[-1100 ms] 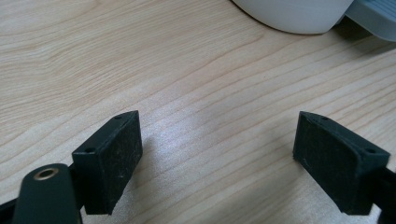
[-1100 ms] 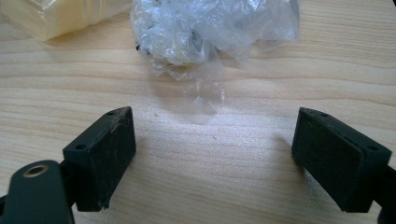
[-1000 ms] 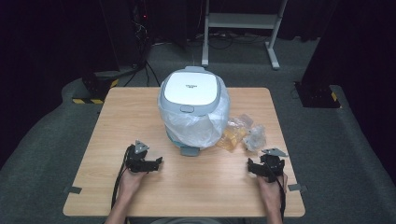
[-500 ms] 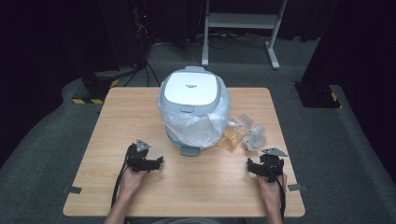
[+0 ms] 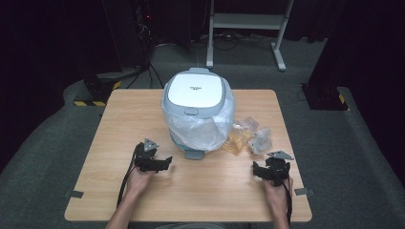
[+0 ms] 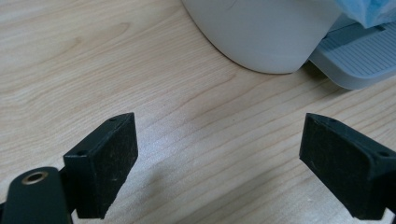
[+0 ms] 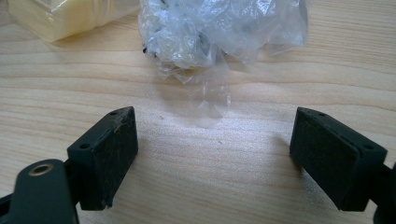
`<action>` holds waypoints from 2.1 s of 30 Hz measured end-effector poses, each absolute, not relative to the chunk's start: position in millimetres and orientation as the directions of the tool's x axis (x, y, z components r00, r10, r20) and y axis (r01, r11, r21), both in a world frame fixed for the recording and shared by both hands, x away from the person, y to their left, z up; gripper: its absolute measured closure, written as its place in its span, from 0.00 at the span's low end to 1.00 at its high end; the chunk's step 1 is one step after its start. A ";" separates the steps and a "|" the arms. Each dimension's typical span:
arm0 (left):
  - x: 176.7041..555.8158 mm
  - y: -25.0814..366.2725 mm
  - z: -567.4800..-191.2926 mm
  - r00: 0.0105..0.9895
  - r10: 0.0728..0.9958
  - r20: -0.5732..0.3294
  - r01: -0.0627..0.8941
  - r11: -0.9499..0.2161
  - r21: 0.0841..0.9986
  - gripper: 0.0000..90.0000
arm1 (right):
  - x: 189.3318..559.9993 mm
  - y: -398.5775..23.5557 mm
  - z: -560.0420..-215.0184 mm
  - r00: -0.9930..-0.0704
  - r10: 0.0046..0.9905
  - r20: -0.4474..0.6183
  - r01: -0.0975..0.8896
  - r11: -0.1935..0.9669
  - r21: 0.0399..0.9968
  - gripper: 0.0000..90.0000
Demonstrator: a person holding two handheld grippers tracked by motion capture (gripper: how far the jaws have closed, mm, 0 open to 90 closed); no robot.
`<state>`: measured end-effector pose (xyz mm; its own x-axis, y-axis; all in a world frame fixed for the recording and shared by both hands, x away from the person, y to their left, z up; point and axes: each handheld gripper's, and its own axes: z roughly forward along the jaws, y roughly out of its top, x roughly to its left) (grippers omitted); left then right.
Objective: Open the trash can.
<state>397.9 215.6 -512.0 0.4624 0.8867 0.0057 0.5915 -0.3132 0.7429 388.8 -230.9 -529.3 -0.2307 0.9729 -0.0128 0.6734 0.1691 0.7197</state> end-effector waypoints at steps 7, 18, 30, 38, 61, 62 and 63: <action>397.4 209.0 -510.4 0.469 0.883 0.037 0.593 -0.346 0.727 0.13 | 388.8 -230.8 -529.3 -0.231 0.973 -0.012 0.673 0.169 0.720 0.17; 402.7 202.7 -505.0 0.474 0.880 0.006 0.613 -0.335 0.715 0.12 | 388.8 -230.9 -529.3 -0.231 0.973 -0.013 0.673 0.170 0.720 0.17; 411.4 178.8 -499.6 0.520 0.854 0.011 0.591 -0.369 0.718 0.09 | 388.5 -230.5 -529.2 -0.238 0.971 -0.014 0.671 0.175 0.721 0.18; 414.9 171.3 -495.2 0.515 0.857 -0.012 0.584 -0.341 0.736 0.07 | 388.3 -230.2 -529.1 -0.238 0.971 -0.010 0.672 0.172 0.721 0.18; 428.0 146.6 -503.8 0.477 0.877 -0.050 0.621 -0.297 0.725 0.02 | 388.3 -230.3 -529.2 -0.244 0.970 -0.013 0.668 0.178 0.723 0.19; 427.9 145.8 -503.7 0.478 0.877 -0.049 0.622 -0.298 0.724 0.02 | 388.3 -230.2 -529.2 -0.245 0.969 -0.015 0.667 0.180 0.723 0.19; 428.2 144.9 -503.8 0.482 0.875 -0.042 0.619 -0.306 0.724 0.02 | 388.1 -229.8 -529.2 -0.245 0.969 -0.014 0.667 0.179 0.723 0.20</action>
